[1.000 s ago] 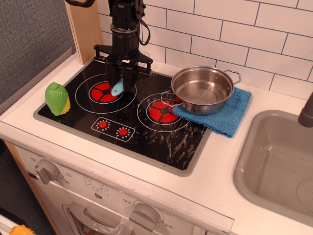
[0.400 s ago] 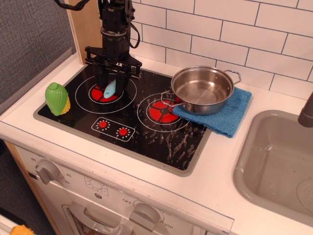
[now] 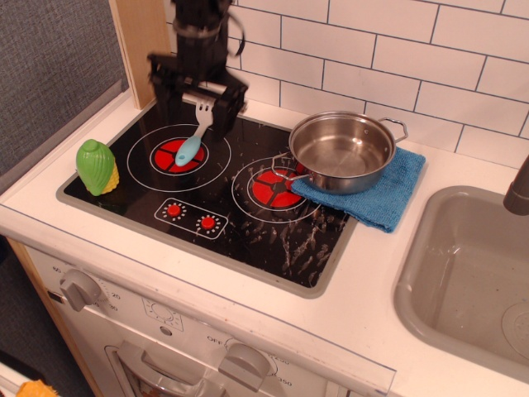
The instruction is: Place the spatula with handle on left burner.
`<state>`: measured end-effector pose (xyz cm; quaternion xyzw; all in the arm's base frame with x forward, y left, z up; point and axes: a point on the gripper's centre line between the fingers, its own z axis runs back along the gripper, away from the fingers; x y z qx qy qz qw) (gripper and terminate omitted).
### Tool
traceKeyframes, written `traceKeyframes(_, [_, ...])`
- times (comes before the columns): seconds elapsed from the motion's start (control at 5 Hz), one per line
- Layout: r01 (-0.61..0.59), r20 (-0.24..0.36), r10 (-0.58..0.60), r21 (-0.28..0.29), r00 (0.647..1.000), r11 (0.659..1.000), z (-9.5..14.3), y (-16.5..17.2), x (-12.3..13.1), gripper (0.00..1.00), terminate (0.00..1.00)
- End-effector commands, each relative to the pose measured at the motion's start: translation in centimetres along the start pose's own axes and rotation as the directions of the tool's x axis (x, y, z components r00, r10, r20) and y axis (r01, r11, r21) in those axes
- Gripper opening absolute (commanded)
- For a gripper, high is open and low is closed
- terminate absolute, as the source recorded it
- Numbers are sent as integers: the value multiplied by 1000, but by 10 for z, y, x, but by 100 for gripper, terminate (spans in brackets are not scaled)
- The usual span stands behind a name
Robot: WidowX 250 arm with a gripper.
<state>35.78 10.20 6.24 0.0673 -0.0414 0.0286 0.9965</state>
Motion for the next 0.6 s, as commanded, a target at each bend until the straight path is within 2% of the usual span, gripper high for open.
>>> traceKeyframes(0.0, [-6,94,7,-11,996,1000,40,-9,-8,100,0])
traceKeyframes(0.2, [-6,94,7,-11,996,1000,40,-9,-8,100,0])
traceKeyframes(0.4, [-6,94,7,-11,996,1000,40,-9,-8,100,100])
